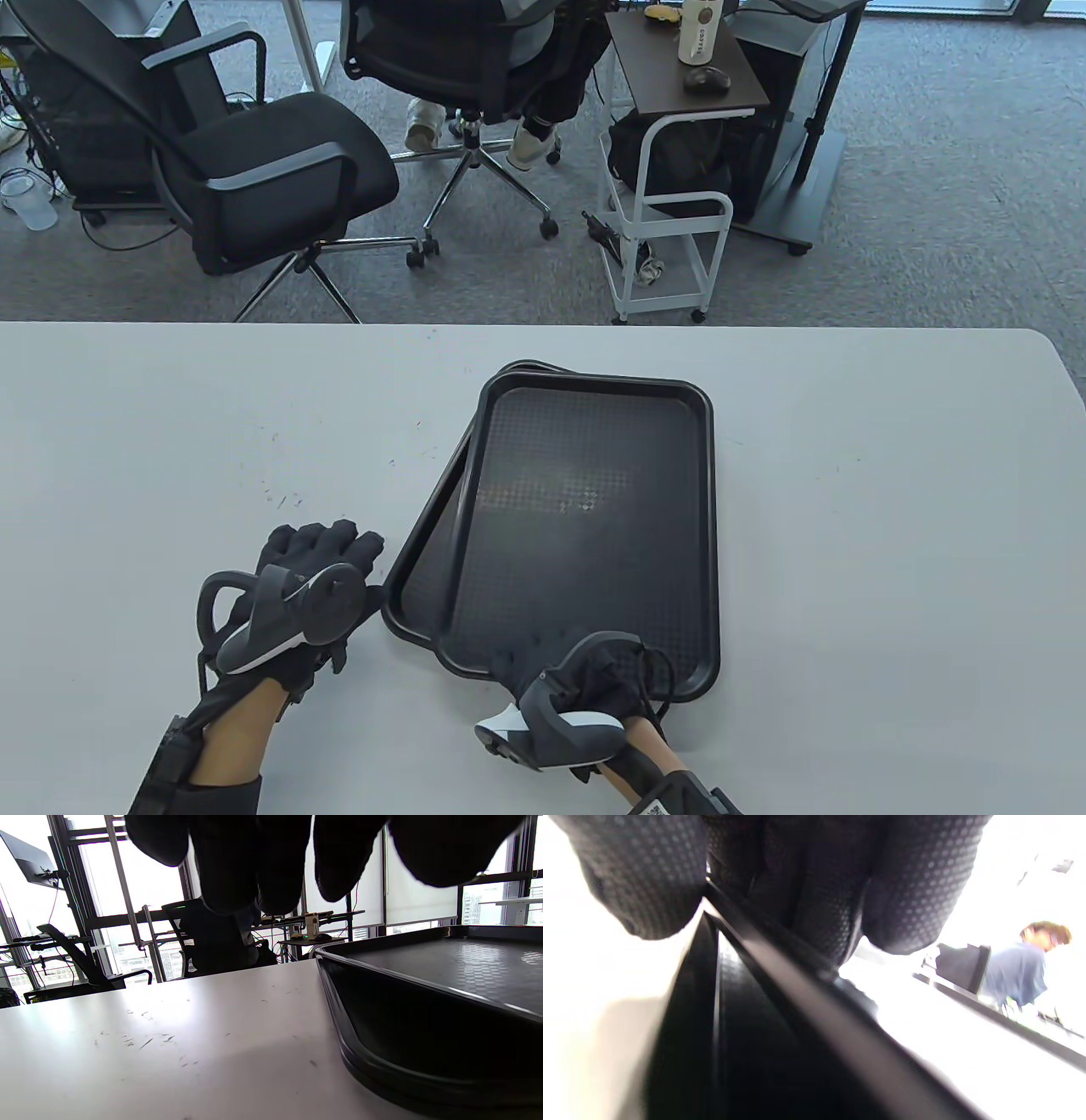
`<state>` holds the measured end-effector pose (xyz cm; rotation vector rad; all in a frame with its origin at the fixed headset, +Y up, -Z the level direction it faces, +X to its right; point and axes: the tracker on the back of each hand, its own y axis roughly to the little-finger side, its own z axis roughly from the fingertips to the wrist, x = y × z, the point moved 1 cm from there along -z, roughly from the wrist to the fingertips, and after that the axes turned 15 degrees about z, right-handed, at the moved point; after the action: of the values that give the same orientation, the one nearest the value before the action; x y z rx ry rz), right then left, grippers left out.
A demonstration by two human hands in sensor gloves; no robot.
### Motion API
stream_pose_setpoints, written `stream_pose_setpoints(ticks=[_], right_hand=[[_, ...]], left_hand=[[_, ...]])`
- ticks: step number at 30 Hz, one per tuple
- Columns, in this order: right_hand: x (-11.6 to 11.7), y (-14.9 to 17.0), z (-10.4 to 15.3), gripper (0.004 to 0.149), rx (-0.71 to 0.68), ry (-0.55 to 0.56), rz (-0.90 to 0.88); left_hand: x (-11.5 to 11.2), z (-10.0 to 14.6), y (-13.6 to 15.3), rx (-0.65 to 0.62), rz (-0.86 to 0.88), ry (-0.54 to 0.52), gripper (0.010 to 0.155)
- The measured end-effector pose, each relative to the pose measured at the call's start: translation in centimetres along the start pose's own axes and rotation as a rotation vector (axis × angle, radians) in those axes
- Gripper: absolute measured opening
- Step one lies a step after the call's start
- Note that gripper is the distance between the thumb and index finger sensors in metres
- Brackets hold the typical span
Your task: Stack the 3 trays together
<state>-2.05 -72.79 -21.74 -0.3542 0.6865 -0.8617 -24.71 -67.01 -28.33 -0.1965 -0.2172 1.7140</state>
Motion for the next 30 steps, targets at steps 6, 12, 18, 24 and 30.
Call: stream_pose_setpoints(ticks=[6,12,18,24,30], right_hand=[[1.8,3.0,1.4,0.076,0.026,-0.397,0.008],[1.3,2.9,2.1,0.052,-0.013,-0.314,0.041],[0.1,1.7,1.5,0.051,-0.032,-0.120,-0.062],[-0.4,0.1,0.2,0.050,0.014,0.113,-0.104],[1.3,-0.7,-0.5,0.052,0.006,0.079,-0.083]], left_hand=[[-0.1,0.0,-0.1,-0.005,0.003,0.000,0.067],[-0.1,0.0,-0.2,-0.008,0.001,0.005,0.067],[-0.1,0.0,-0.1,-0.007,0.009,0.005,0.066],[-0.2,0.0,-0.1,-0.003,0.012,0.010,0.066],[-0.2,-0.1,-0.1,-0.003,0.014,0.014,0.066]])
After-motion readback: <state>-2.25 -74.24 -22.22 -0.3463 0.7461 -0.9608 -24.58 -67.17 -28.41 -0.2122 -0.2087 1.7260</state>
